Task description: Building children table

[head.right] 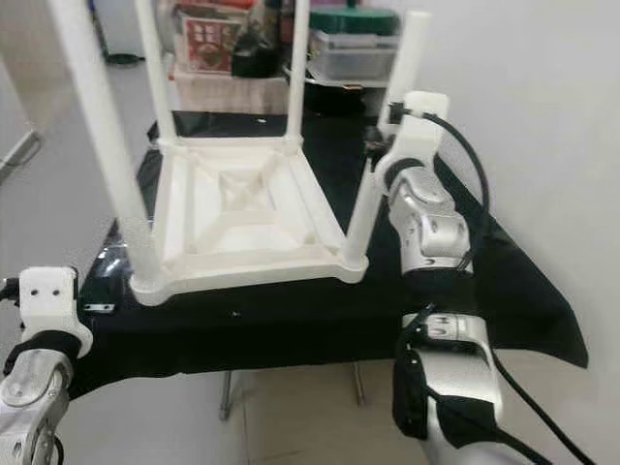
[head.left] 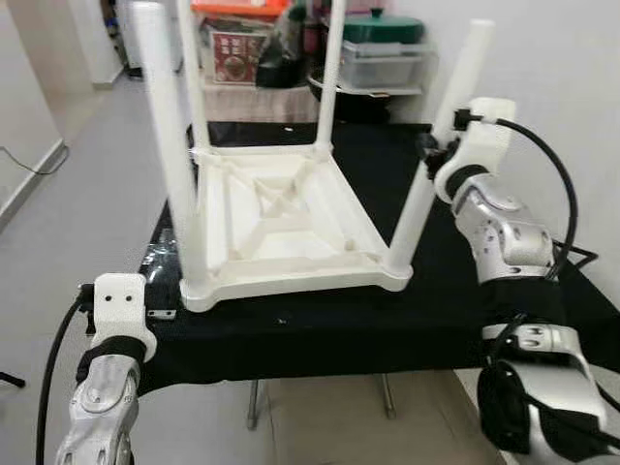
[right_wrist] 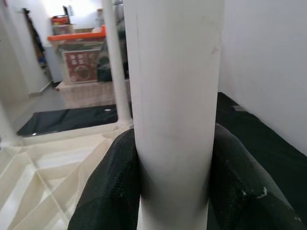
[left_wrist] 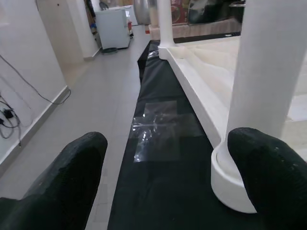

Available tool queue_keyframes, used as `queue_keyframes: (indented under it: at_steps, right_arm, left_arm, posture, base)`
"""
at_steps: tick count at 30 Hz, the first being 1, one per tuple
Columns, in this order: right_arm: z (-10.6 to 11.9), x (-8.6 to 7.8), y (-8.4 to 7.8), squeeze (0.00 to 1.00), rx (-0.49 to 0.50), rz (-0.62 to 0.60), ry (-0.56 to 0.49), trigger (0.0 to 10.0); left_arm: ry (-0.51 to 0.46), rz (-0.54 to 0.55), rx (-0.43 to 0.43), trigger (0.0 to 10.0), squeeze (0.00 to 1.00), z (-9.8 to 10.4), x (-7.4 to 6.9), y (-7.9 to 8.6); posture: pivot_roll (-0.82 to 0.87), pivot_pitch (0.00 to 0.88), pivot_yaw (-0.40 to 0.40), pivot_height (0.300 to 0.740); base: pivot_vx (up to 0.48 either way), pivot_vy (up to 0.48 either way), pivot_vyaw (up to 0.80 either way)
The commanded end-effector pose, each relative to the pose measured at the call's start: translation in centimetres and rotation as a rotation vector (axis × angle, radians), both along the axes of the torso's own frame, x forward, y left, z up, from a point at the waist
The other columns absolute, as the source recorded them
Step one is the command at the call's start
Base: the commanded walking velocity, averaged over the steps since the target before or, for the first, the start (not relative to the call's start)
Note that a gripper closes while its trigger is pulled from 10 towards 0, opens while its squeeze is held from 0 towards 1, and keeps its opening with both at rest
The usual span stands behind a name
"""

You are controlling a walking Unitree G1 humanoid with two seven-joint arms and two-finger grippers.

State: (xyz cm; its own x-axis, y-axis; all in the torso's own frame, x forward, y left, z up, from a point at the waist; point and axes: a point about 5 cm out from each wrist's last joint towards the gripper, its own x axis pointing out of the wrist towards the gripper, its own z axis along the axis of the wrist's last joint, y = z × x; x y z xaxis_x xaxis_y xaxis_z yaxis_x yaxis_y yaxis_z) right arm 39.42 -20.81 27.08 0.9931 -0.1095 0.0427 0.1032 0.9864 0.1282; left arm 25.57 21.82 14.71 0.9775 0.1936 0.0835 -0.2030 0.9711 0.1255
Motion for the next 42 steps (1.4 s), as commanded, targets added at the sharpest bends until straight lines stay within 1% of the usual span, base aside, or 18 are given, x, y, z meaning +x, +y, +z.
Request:
queue_keyframes:
  at_steps: [1, 7, 10, 12, 13, 15, 16, 17, 18, 22, 23, 24, 25, 26, 31, 34, 36, 42]
  right_arm:
    - [-5.1, -0.3, -2.3, 0.0, 0.087, -0.109, 0.204, 0.0]
    - [-5.0, -0.1, -2.2, 0.0, 0.129, -0.09, 0.19, 0.0]
    - [-3.8, 0.4, 0.6, 0.0, 0.143, 0.069, 0.121, 0.0]
    - [-3.2, 0.4, 2.7, 0.0, 0.139, 0.186, 0.091, 0.0]
    - [-3.2, 0.4, 2.7, 0.0, 0.139, 0.186, 0.091, 0.0]
    - [-2.8, 0.0, 4.5, 0.0, 0.133, 0.286, 0.065, 0.0]
    - [-2.8, 0.0, 4.5, 0.0, 0.133, 0.286, 0.065, 0.0]
    - [-2.3, -0.6, 5.9, 0.0, 0.117, 0.37, 0.038, 0.0]
    - [-2.1, -0.9, 6.5, 0.0, 0.107, 0.415, 0.023, 0.0]
    - [-1.9, -1.2, 7.0, 0.0, 0.095, 0.448, 0.009, 0.0]
    - [-1.6, -1.5, 7.4, 0.0, 0.078, 0.487, -0.004, 0.0]
    - [-1.4, -1.9, 7.9, 0.0, 0.053, 0.524, -0.017, 6.4]
    - [-1.4, -1.9, 7.9, 0.0, 0.053, 0.524, -0.017, 6.4]
    - [-1.3, -2.1, 8.1, 0.0, 0.042, 0.544, -0.021, 10.0]
    - [-1.1, -2.5, 8.5, 0.0, 0.03, 0.57, -0.02, 10.0]
    - [-1.0, -3.0, 9.2, 0.0, 0.031, 0.599, -0.013, 10.0]
    - [-1.0, -3.9, 10.4, 0.0, 0.032, 0.652, -0.004, 10.0]
    - [-0.9, -5.0, 11.7, 0.0, 0.03, 0.732, 0.006, 10.0]
  left_arm:
    - [0.01, -0.008, 0.005, 10.0, 0.0, 0.0, -0.1, 0.0]
    - [0.013, -0.018, 0.006, 10.0, 0.0, 0.0, -0.4, -0.2]
    - [-0.015, -0.077, 0.021, 10.0, 0.0, 0.7, 0.2, -0.9]
    - [-0.038, -0.105, 0.029, 10.0, 0.0, 1.4, 0.7, -1.2]
    - [-0.038, -0.105, 0.029, 10.0, 0.0, 1.4, 0.7, -1.2]
    - [-0.05, -0.115, 0.029, 10.0, 0.0, 1.7, 1.0, -1.3]
    - [-0.05, -0.115, 0.029, 10.0, 0.0, 1.7, 1.0, -1.3]
    - [-0.056, -0.113, 0.032, 10.0, 0.0, 2.0, 1.3, -1.3]
    - [-0.059, -0.112, 0.033, 10.0, 0.0, 2.1, 1.3, -1.2]
    - [-0.059, -0.11, 0.035, 10.0, 0.0, 2.1, 1.3, -1.2]
    - [-0.058, -0.102, 0.04, 10.0, 0.0, 2.1, 1.3, -1.1]
    - [-0.056, -0.092, 0.045, 10.0, 0.0, 2.1, 1.2, -1.0]
    - [-0.056, -0.092, 0.045, 10.0, 0.0, 2.1, 1.2, -1.0]
    - [-0.055, -0.082, 0.05, 10.0, 0.0, 2.1, 1.2, -0.8]
    - [-0.051, -0.062, 0.057, 10.0, 0.0, 2.1, 1.0, -0.4]
    - [-0.048, -0.054, 0.058, 10.0, 0.0, 2.0, 0.9, -0.3]
    - [-0.042, -0.048, 0.061, 10.0, 0.0, 1.8, 0.8, -0.2]
    - [-0.033, -0.022, 0.074, 10.0, 0.0, 1.7, 0.4, 0.0]
  posture:
    - [0.04, 0.078, -0.072, 0.74]
    - [0.04, 0.088, -0.071, 0.74]
    - [0.03, 0.093, -0.071, 0.74]
    - [0.03, 0.094, -0.07, 0.74]
    - [0.03, 0.094, -0.07, 0.74]
    - [0.03, 0.092, -0.067, 0.74]
    - [0.03, 0.092, -0.067, 0.74]
    - [0.03, 0.092, -0.063, 0.74]
    - [0.03, 0.092, -0.063, 0.74]
    - [0.03, 0.092, -0.063, 0.74]
    - [0.02, 0.089, -0.061, 0.74]
    - [0.02, 0.087, -0.062, 0.74]
    - [0.02, 0.087, -0.062, 0.74]
    - [0.02, 0.086, -0.062, 0.74]
    - [0.02, 0.086, -0.062, 0.74]
    - [0.02, 0.08, -0.065, 0.74]
    - [0.02, 0.075, -0.065, 0.74]
    - [0.02, 0.073, -0.068, 0.74]
  base:
    - [0.0, 0.0, 0.0]
    - [0.0, 0.0, 0.0]
    - [0.0, 0.0, 0.0]
    - [0.0, 0.0, 0.0]
    - [0.0, 0.0, 0.0]
    - [0.0, 0.0, 0.0]
    - [0.0, 0.0, 0.0]
    - [0.0, 0.0, 0.0]
    - [0.0, 0.0, 0.0]
    - [0.0, 0.0, 0.0]
    - [0.0, 0.0, 0.0]
    - [0.0, 0.0, 0.0]
    - [0.0, 0.0, 0.0]
    - [0.0, 0.0, 0.0]
    - [0.0, 0.0, 0.0]
    - [0.0, 0.0, 0.0]
    - [0.0, 0.0, 0.0]
    - [0.0, 0.0, 0.0]
